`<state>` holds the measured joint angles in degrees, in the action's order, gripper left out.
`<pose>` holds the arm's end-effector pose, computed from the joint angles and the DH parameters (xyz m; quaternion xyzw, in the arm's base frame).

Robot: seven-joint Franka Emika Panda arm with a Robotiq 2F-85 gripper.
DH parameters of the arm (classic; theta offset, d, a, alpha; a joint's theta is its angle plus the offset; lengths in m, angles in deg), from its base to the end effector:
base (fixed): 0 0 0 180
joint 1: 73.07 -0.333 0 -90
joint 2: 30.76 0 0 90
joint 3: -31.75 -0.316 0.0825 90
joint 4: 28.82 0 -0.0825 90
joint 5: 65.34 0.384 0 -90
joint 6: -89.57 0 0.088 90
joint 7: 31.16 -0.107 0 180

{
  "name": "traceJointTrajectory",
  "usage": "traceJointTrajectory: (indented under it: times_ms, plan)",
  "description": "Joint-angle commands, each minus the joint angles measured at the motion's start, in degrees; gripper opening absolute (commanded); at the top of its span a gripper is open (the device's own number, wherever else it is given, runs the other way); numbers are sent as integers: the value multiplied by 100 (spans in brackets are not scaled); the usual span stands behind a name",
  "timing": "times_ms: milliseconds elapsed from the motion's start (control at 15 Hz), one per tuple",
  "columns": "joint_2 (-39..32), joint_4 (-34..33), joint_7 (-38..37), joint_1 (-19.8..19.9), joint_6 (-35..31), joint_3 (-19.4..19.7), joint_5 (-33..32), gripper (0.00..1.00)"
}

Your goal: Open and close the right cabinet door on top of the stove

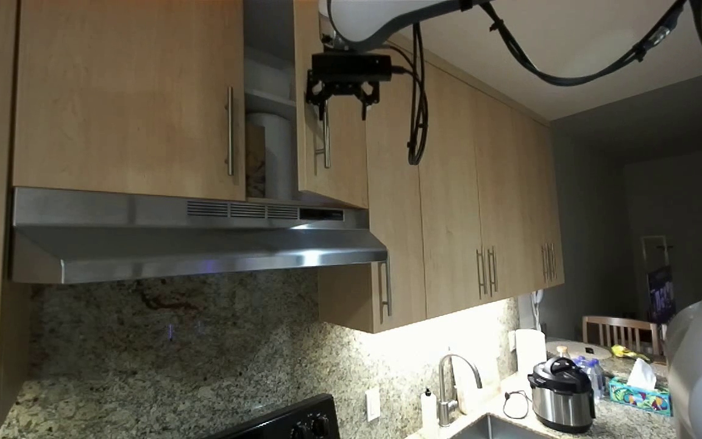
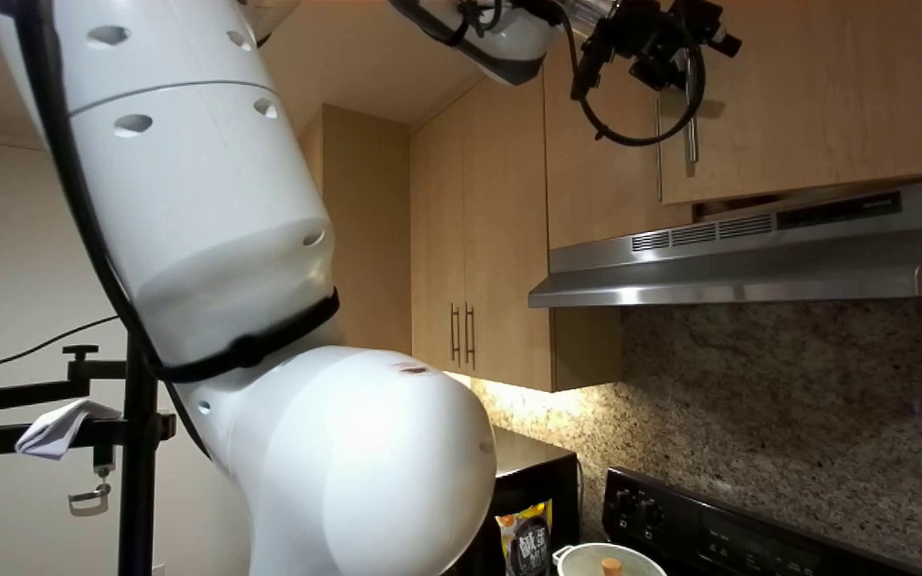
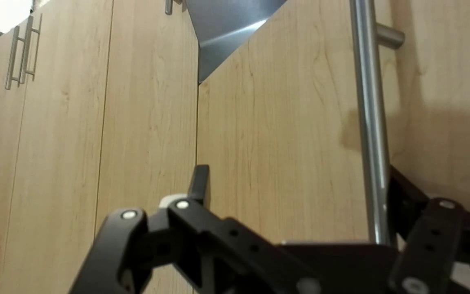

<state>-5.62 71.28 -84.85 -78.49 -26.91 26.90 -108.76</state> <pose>0.4208 0.0513 0.8271 0.8159 -0.2822 0.4808 0.1536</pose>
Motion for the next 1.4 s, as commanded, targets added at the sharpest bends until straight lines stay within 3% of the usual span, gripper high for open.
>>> traceJointTrajectory:
  times_ms: [0, 1000, 1333]
  plan:
    - [651, 559, 719, 447, 94, 186, 188, 100]
    - [1520, 1313, 2881, 1247, -657, 438, 1647, 100]
    - [1705, 1454, 3620, 1324, -731, 620, 2086, 100]
